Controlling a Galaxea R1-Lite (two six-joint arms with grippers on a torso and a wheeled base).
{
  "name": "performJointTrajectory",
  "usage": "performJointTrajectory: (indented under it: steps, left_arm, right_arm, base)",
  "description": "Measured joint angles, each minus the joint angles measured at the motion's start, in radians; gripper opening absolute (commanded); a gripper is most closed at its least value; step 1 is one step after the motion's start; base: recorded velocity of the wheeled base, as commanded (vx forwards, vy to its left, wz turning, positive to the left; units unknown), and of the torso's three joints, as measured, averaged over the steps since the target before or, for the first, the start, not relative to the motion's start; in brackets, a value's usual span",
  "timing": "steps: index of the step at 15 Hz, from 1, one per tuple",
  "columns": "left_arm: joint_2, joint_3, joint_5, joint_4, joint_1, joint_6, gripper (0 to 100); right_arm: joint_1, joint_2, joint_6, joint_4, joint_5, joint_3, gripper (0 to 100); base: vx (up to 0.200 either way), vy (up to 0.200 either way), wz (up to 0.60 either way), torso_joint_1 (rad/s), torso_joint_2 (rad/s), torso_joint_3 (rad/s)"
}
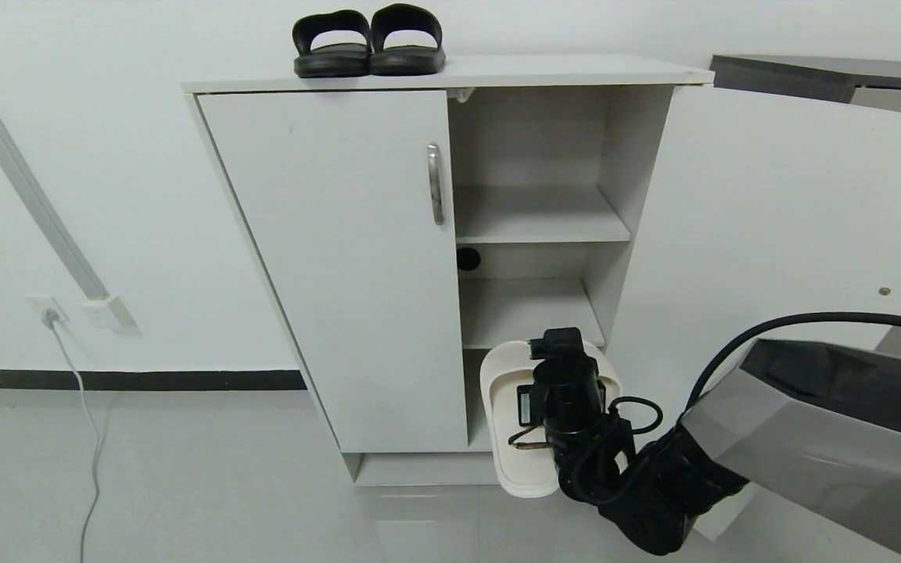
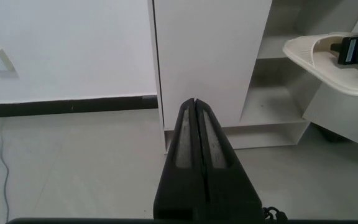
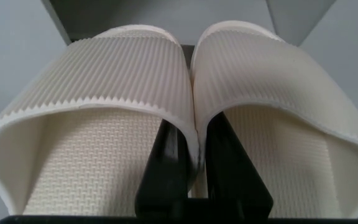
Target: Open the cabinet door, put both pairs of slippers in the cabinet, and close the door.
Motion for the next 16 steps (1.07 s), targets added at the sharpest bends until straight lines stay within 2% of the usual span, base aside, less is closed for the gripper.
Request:
performJointTrajectory:
  steps: [8, 9, 13, 16]
  left_arm:
    - [0.000, 0.000, 0.003, -0.001, 0.000, 0.000, 0]
    - [0.000, 0.000, 0.003, -0.001, 0.000, 0.000, 0]
    - [0.000, 0.000, 0.005, -0.001, 0.000, 0.000, 0]
    - [0.000, 0.000, 0.005, -0.001, 0.000, 0.000, 0]
  right_arm:
    - [-0.006, 0.016, -0.006, -0.032, 0.000, -0.002, 0]
    - [-0.007, 0.021, -0.023, -0.069, -0.001, 0.001, 0]
    - [-0.031, 0.079, -0.203, -0.407, 0.002, 0.027, 0]
    - [-0.038, 0.106, -0.211, -0.417, 0.004, 0.029, 0]
  base:
    - [0.000, 0.000, 0.00, 0.001, 0.00, -0.191]
    - [0.000, 0.000, 0.00, 0.000, 0.00, 0.000]
    - [0.000, 0.000, 0.00, 0.000, 0.00, 0.000]
    - [0.000, 0.000, 0.00, 0.000, 0.00, 0.000]
